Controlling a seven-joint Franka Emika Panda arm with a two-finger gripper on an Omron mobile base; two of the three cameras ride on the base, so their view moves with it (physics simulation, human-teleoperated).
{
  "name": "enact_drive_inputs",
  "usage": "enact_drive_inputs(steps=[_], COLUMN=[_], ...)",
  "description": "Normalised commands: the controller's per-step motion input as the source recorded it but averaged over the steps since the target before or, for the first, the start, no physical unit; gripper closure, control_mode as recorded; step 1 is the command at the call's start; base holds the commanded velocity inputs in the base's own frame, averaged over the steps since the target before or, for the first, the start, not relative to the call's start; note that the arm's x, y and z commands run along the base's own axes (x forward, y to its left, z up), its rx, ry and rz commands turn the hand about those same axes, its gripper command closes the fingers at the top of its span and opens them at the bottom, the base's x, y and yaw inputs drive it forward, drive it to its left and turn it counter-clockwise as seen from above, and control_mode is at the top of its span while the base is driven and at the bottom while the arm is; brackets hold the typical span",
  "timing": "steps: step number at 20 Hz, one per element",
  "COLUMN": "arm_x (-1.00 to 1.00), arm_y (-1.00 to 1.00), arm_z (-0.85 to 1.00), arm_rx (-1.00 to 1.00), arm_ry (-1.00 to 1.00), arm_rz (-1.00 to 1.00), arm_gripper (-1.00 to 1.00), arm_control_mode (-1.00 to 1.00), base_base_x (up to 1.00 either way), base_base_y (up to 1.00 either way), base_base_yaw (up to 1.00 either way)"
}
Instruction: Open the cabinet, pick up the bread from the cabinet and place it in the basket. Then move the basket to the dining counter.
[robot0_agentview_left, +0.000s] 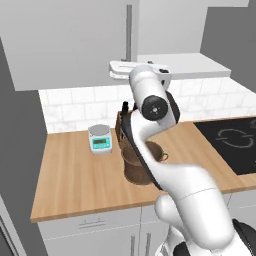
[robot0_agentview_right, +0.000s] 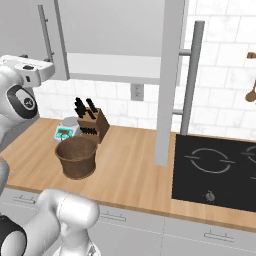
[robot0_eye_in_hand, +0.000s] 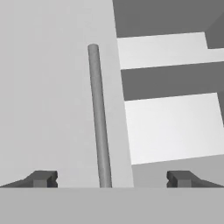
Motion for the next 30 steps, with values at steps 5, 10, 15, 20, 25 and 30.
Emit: enact_drive_inputs(steps=[5, 10, 15, 20, 25, 30], arm_x=[0.6, 0.7, 0.59, 0.59, 0.61, 0.54], arm_y=[0.03, 0.04, 0.24, 0.35, 0.0, 0.15], arm_z=[0.0, 0.0, 0.0, 0.0, 0.0, 0.0], arm_rx=[-0.02, -0.01, -0.07, -0.07, 0.0, 0.0], arm_ry=[0.0, 0.0, 0.0, 0.0, 0.0, 0.02], arm_rz=[0.0, 0.01, 0.0, 0.0, 0.0, 0.03], arm_gripper=[-1.0, -1.0, -1.0, -1.0, -1.0, 1.0], arm_control_mode=[-1.0, -1.0, -1.0, -1.0, -1.0, -1.0], base_base_x=[0.0, 0.0, 0.0, 0.0, 0.0, 0.0], base_base_y=[0.0, 0.0, 0.0, 0.0, 0.0, 0.0], base_base_yaw=[0.0, 0.0, 0.0, 0.0, 0.0, 0.0])
